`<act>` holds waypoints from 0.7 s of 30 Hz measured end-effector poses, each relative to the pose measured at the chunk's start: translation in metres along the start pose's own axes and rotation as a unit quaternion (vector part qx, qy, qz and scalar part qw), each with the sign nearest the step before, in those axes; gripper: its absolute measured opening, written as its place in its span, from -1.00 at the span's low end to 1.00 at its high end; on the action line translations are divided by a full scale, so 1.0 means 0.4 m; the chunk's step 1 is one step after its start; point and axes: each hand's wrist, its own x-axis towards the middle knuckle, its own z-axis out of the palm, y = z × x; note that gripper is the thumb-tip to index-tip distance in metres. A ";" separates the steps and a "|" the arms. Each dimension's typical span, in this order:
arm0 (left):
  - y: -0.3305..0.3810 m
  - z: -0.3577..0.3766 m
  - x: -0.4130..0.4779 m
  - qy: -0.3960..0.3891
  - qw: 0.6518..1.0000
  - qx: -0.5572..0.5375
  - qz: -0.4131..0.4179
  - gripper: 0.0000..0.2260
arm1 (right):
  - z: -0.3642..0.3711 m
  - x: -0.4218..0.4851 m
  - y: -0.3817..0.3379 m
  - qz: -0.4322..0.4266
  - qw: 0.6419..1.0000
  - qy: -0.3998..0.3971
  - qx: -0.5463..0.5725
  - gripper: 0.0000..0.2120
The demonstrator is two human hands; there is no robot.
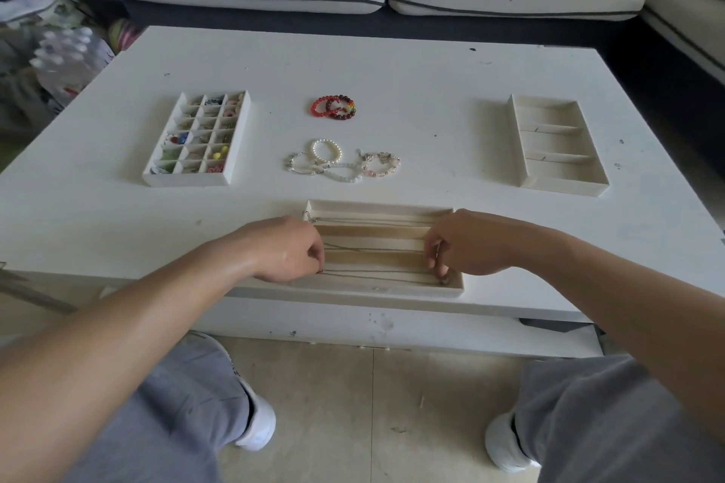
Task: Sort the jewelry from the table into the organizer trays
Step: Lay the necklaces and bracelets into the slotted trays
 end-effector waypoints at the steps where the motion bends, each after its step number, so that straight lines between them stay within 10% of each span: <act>1: -0.002 -0.004 0.000 0.013 1.000 -0.015 -0.004 -0.79 | -0.005 -0.002 -0.005 0.001 1.000 0.015 0.010 -0.65; 8: -0.041 -0.013 0.015 0.117 0.985 -0.091 -0.084 -0.85 | -0.021 0.021 0.005 0.078 0.971 0.224 -0.029 -0.87; 21: -0.092 0.033 0.074 0.092 0.979 -0.134 -0.127 -0.73 | 0.002 0.068 0.018 0.181 0.976 0.048 0.108 -0.73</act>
